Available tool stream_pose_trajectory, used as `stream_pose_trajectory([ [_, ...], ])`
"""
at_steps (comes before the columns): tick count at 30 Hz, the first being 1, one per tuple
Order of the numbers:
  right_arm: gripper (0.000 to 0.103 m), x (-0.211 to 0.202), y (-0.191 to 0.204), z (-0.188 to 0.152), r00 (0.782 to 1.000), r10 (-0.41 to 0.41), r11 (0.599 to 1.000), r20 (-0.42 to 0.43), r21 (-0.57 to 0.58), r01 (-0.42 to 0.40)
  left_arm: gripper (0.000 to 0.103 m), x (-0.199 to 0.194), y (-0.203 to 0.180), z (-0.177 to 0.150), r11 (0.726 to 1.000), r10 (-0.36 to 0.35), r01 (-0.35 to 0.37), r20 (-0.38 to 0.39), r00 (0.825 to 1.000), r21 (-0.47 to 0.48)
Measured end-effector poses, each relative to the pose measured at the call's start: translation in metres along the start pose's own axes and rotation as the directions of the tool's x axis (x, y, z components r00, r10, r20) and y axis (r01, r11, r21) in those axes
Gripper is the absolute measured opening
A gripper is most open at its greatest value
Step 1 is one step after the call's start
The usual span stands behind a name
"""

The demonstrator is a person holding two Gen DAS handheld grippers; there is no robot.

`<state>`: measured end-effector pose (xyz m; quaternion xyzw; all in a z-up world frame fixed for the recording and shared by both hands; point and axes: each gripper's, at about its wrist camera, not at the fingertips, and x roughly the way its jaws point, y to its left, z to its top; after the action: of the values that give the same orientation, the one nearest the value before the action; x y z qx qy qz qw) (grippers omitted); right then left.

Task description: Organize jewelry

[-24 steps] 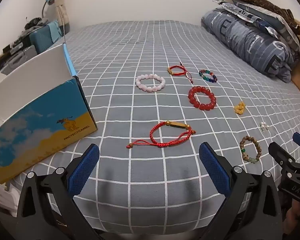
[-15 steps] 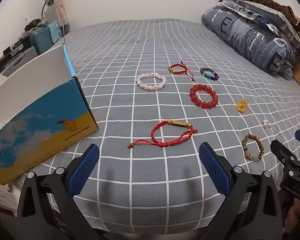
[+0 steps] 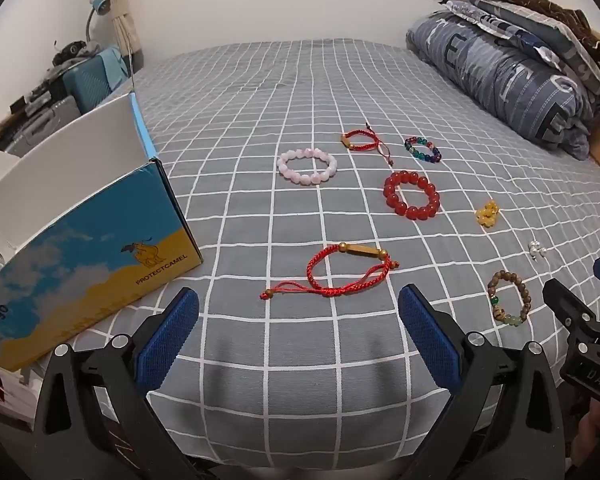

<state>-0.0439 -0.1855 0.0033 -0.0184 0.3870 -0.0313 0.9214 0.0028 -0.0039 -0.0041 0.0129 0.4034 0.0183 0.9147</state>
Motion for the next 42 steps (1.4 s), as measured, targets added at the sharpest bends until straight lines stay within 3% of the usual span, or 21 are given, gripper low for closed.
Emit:
stream_pose_trajectory([
  [42, 0.095, -0.003, -0.007, -0.001, 1.000, -0.005, 1.000, 0.013, 0.012, 0.005, 0.098, -0.010, -0.008, -0.001, 1.000, -0.024, 0.024, -0.015, 1.000, 0.020],
])
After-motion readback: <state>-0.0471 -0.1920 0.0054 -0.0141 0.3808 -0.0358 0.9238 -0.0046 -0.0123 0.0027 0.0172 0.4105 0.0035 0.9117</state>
